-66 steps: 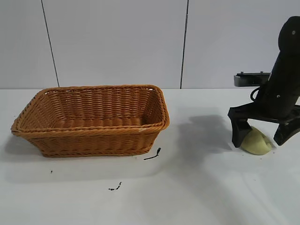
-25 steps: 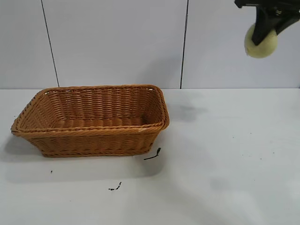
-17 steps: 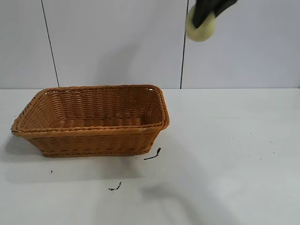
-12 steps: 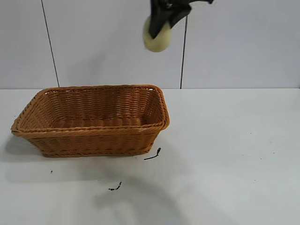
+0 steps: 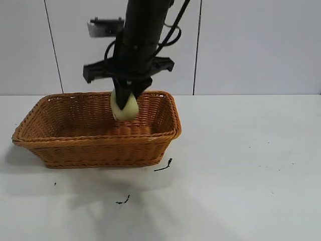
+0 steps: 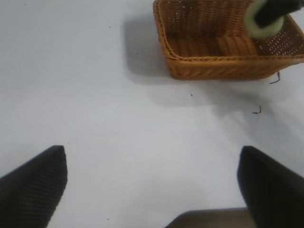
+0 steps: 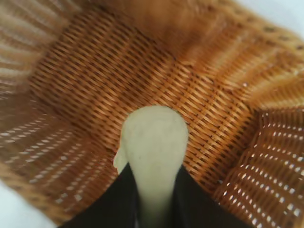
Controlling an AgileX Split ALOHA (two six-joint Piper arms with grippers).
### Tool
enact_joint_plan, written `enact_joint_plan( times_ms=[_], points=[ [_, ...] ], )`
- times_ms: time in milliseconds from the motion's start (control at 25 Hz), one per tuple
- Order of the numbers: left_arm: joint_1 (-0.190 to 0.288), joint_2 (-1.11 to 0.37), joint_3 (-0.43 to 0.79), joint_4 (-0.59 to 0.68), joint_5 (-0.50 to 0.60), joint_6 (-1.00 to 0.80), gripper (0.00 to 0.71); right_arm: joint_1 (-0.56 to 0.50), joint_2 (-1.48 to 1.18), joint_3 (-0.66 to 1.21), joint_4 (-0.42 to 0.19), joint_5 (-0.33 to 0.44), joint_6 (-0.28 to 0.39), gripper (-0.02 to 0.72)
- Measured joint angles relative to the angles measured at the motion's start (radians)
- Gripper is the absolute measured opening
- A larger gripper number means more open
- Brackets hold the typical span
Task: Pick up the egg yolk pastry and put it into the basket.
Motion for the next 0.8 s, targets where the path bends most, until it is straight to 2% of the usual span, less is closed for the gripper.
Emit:
enact_joint_plan(
  times_ms=[160,240,320,440,680,800],
  points=[
    [0.000,0.000,0.000,0.000,0.000,0.000,0.695,0.000,-0.007,-0.005,-0.001,-0.002,0.000,0.459],
    [0.000,0.000,0.000,0.000,0.000,0.000,0.695,0.000,-0.019,-0.027,-0.004,0.001,-0.001,0.567],
    [0.000,0.000,0.000,0.000,0.000,0.000,0.695,0.000,-0.041,-0.063,-0.006,0.014,-0.001,0.606],
    [0.000,0.000,0.000,0.000,0.000,0.000,0.695,0.000,-0.083,-0.139,-0.016,0.046,-0.001,0.623],
    [0.000,0.000,0.000,0.000,0.000,0.000,0.695,-0.031,-0.131,-0.286,-0.082,0.119,-0.004,0.625],
    [0.000,0.000,0.000,0.000,0.000,0.000,0.695,-0.088,-0.133,-0.300,-0.089,0.149,-0.008,0.625]
  ],
)
